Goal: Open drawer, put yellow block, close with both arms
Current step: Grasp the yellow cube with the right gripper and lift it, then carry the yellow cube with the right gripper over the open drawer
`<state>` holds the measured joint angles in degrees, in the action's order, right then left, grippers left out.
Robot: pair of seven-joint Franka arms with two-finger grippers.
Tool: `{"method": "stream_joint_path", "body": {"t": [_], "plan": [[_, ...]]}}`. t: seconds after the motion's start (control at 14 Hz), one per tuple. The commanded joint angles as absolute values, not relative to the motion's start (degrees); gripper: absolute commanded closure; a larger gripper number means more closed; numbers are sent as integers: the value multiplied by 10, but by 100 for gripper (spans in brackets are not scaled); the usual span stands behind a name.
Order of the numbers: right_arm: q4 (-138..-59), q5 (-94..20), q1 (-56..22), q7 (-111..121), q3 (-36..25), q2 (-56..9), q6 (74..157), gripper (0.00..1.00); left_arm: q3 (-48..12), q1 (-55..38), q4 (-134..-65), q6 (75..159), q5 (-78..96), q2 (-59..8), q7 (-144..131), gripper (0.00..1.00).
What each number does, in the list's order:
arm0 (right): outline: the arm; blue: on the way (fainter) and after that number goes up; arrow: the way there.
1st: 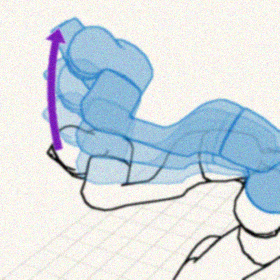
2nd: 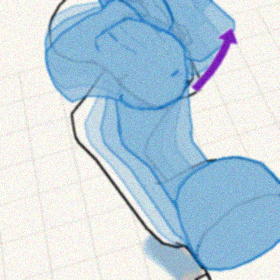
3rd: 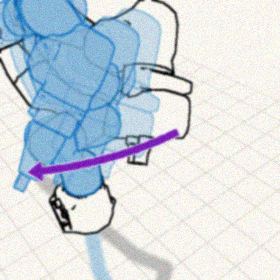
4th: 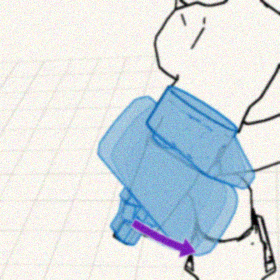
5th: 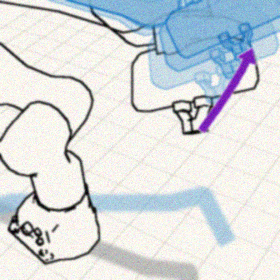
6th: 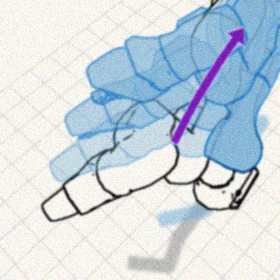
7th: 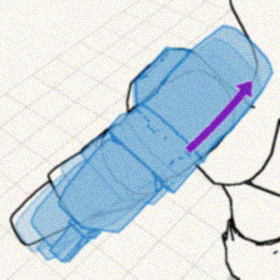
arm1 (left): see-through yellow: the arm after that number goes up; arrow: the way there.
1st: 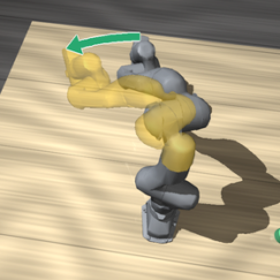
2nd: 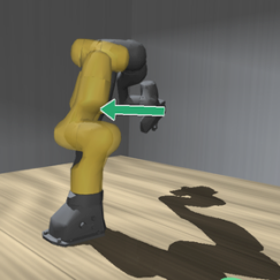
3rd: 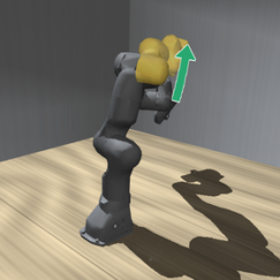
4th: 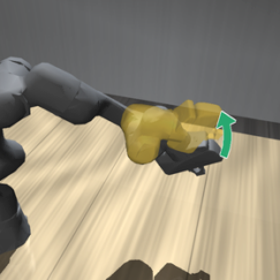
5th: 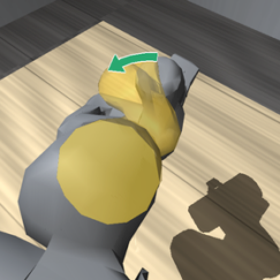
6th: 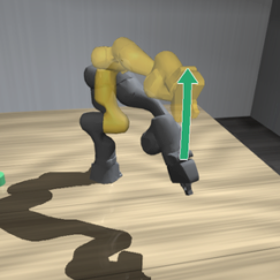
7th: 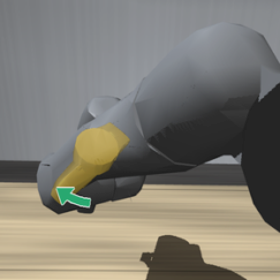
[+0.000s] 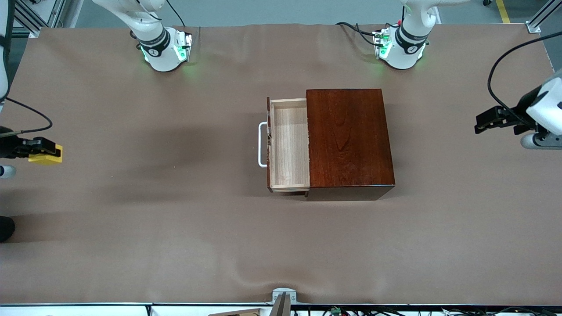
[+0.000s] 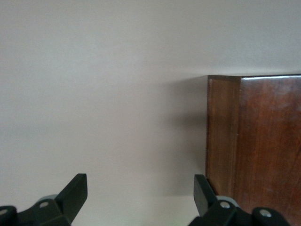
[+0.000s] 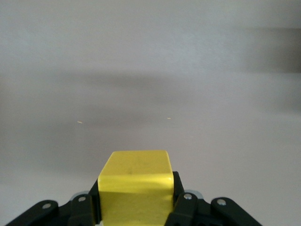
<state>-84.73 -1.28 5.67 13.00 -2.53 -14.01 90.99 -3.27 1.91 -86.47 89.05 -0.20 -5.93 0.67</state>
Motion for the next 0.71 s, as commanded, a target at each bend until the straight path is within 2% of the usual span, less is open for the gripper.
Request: {"method": "stream_joint_path", "body": {"t": [0.0,0.29,0.64], "plan": [[-809,-22,-24,8,-24,-155,884,91,-34,36,-842,879,8,-59,24,0],[-787,-53,-171,-182,-25,-165,908,91,-37,36,-844,864,5,-47,22,0],[-777,-53,-342,-407,-26,-223,1025,95,-40,34,-842,864,-1,-43,16,0]]}}
